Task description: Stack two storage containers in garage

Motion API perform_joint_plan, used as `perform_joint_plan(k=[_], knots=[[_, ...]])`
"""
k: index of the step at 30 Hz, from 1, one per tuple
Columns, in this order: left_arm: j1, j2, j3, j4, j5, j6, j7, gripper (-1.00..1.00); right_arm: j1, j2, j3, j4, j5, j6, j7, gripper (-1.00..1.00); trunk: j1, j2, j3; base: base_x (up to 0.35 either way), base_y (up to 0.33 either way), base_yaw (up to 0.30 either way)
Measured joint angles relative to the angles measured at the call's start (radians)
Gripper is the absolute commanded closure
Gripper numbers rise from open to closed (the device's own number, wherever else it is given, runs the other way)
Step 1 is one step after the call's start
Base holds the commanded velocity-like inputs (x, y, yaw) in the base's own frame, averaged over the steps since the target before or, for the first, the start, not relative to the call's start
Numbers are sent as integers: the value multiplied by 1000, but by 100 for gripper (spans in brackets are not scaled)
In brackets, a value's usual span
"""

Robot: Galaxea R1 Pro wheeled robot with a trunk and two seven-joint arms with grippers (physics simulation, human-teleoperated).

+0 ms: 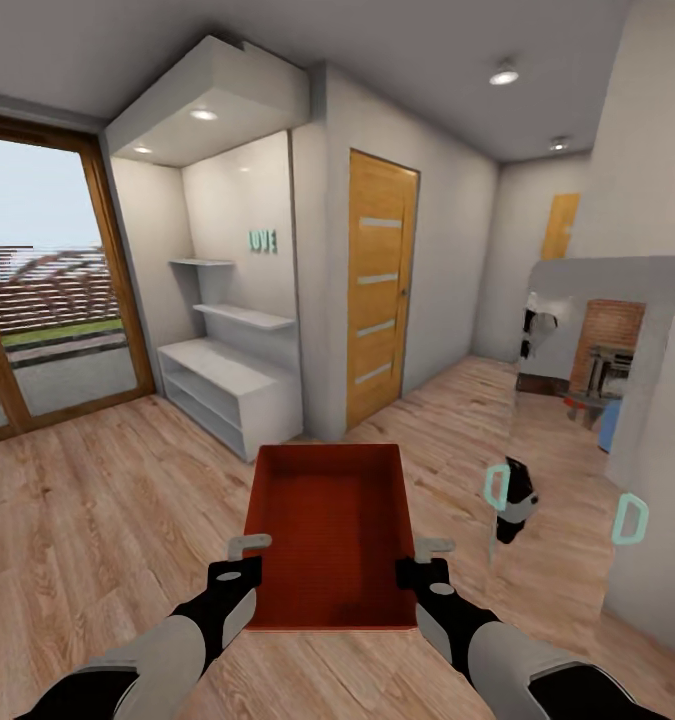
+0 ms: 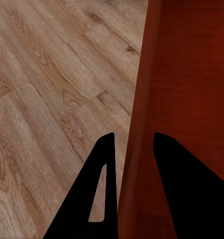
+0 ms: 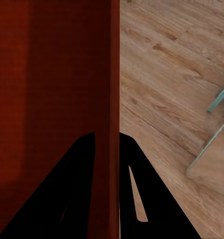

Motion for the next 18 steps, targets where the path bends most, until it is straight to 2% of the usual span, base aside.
perform_joint_plan(k=[10,18], knots=[[1,0,0,0,1,0,0,100,0,0,0,0,0,1,0,100,0,0,0,326,3,-9],[0,1,1,0,0,0,-1,100,0,1,1,0,0,0,-1,100,0,0,0,324,119,-210]])
